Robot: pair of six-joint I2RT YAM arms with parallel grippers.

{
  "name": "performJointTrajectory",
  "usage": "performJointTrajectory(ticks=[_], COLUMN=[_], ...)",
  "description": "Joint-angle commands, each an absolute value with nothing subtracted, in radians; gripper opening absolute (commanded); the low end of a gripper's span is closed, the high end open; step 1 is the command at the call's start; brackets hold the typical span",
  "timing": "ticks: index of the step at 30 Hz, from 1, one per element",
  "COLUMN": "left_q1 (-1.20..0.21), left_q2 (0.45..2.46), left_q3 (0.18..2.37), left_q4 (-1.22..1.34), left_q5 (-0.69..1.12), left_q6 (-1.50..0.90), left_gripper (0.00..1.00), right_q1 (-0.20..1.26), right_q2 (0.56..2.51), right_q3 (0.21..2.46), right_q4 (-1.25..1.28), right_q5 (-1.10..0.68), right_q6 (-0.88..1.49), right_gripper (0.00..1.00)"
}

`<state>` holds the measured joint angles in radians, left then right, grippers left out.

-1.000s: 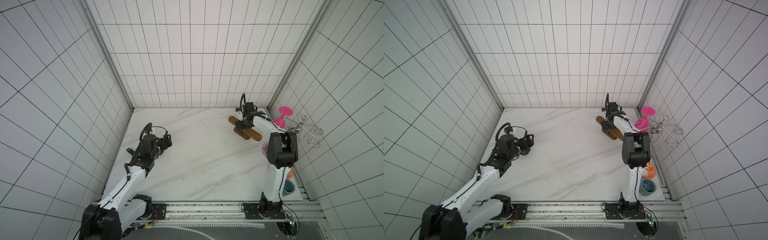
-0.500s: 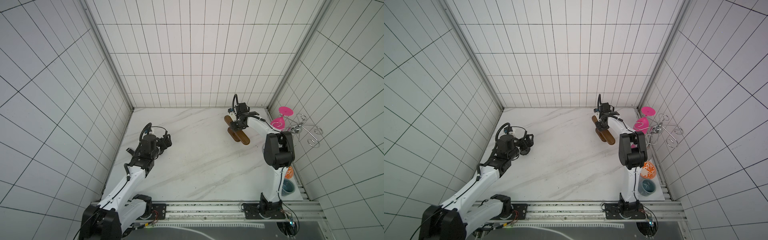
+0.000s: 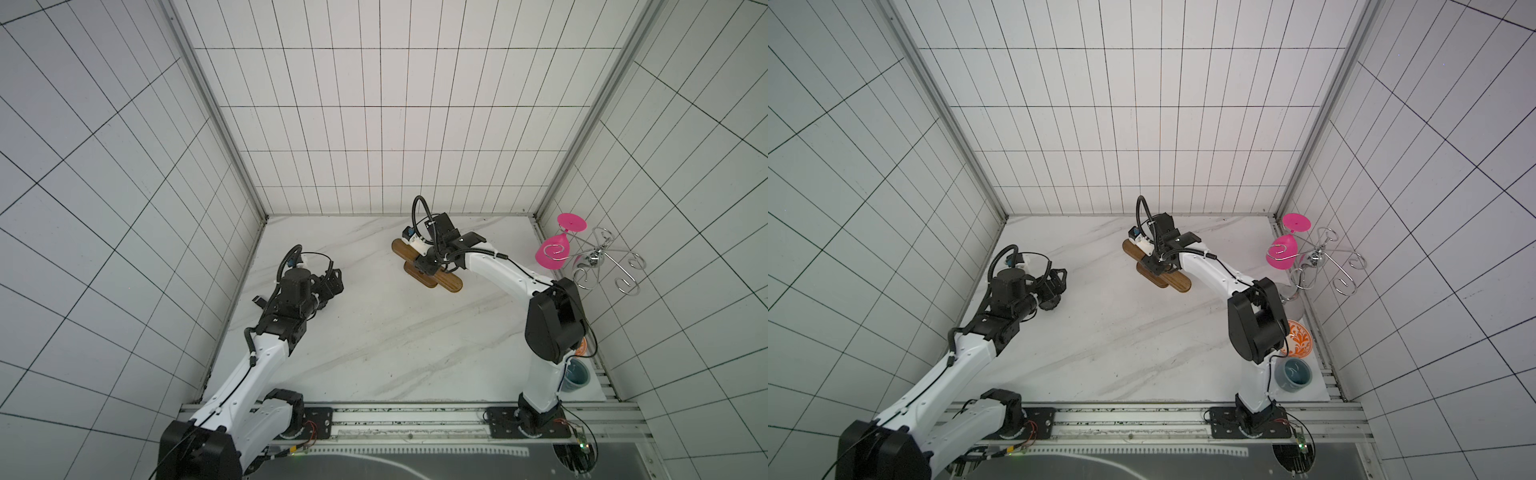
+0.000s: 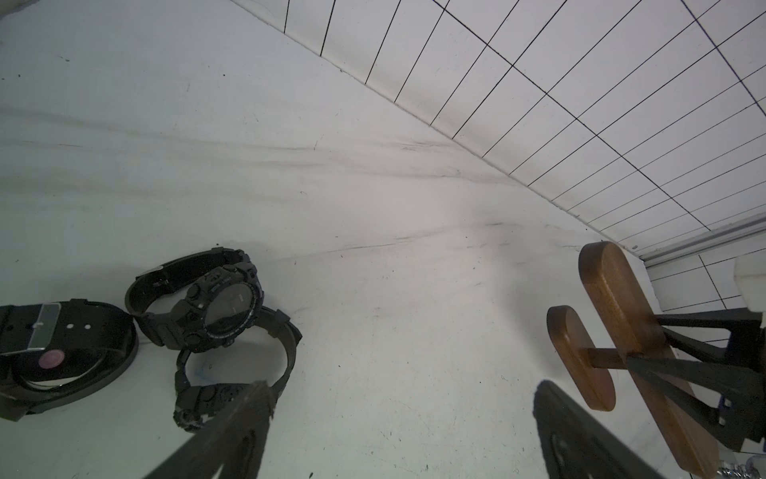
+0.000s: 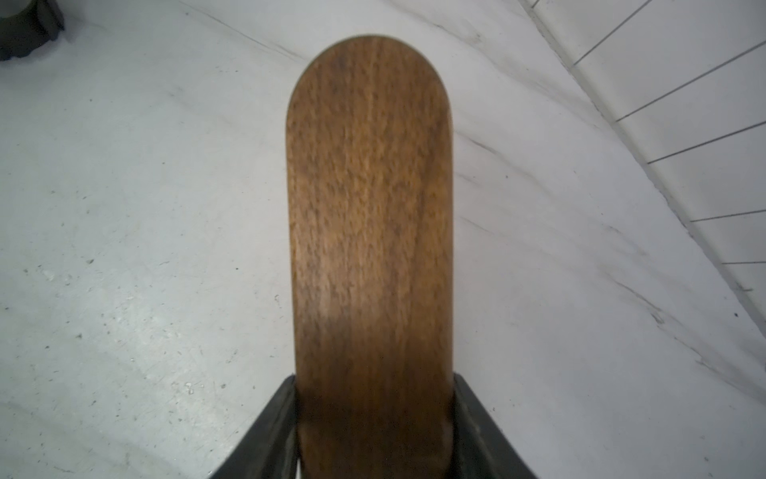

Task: Place watch on stand
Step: Place the stand at the center of the board.

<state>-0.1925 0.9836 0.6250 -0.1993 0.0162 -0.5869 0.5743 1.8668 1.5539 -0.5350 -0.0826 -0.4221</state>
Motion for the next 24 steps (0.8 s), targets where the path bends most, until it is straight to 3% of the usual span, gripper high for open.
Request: performJointTrajectory(ticks=[1,11,24], left_q1=[-0.182,-0.159,-0.154], left_q2=[0.971,0.983,0.983], left_q3=[0.668,0.693,0.687], left_q4=[-0.255,-0.284,-0.270], left_q5=[0.005,0.018,0.016], left_q6=[-0.607,-0.614,-0.618], left_gripper=[0.97,0.98,0.97], right_q1=[0.651,0.791,0.808], right_q2=[1.818,1.786,1.821], right_q3=[1.455,1.375,1.347], right_q4=[-0.504,-0.517,-0.515], right_q5=[-0.057,0.019,0.022], right_q6=[-0.476,-0.479,-0.478], right_gripper=[0.28,0.30,0.32])
